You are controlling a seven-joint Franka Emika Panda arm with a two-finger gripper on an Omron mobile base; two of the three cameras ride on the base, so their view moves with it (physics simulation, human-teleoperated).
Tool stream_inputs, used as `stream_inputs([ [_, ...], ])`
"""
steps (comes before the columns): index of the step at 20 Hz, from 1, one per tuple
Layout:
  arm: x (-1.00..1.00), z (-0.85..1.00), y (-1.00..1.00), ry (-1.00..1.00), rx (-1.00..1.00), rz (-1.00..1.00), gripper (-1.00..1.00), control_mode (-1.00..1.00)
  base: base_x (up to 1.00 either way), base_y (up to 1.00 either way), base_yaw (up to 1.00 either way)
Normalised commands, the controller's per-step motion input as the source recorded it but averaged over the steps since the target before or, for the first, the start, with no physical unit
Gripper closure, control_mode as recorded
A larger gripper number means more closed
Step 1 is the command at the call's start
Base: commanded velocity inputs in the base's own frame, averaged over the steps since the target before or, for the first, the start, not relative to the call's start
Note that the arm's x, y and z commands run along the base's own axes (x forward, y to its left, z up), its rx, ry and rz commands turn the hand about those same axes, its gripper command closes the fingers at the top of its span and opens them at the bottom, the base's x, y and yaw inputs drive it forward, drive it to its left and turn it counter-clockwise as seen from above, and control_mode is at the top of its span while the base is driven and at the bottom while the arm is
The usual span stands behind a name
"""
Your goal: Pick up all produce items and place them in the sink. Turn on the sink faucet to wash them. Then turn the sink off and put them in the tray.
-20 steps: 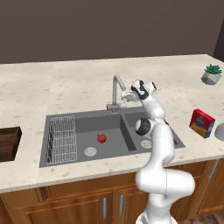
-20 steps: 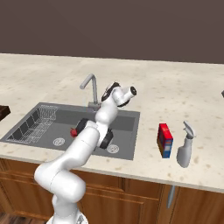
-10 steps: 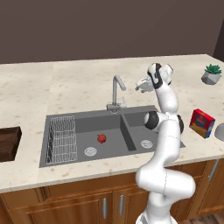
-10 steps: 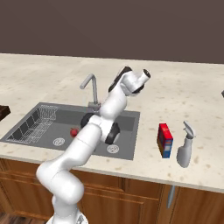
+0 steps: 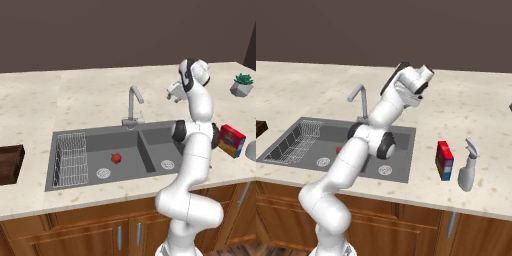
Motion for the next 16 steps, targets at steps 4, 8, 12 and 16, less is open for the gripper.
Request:
stream_inputs([
  [4,-1.0,0.0,0.36,0.0,-0.16,-0.14,-1.0,-1.0,0.0,0.0,0.0],
  [8,-1.0,-0.01,0.44,0.0,-0.14,-0.16,-1.0,-1.0,0.0,0.0,0.0],
  [12,-1.0,-0.1,0.59,0.0,-0.15,-0.18,-1.0,-1.0,0.0,0.0,0.0],
  [16,-1.0,-0.21,0.72,-0.01,-0.19,-0.17,-1.0,-1.0,0.0,0.0,0.0],
])
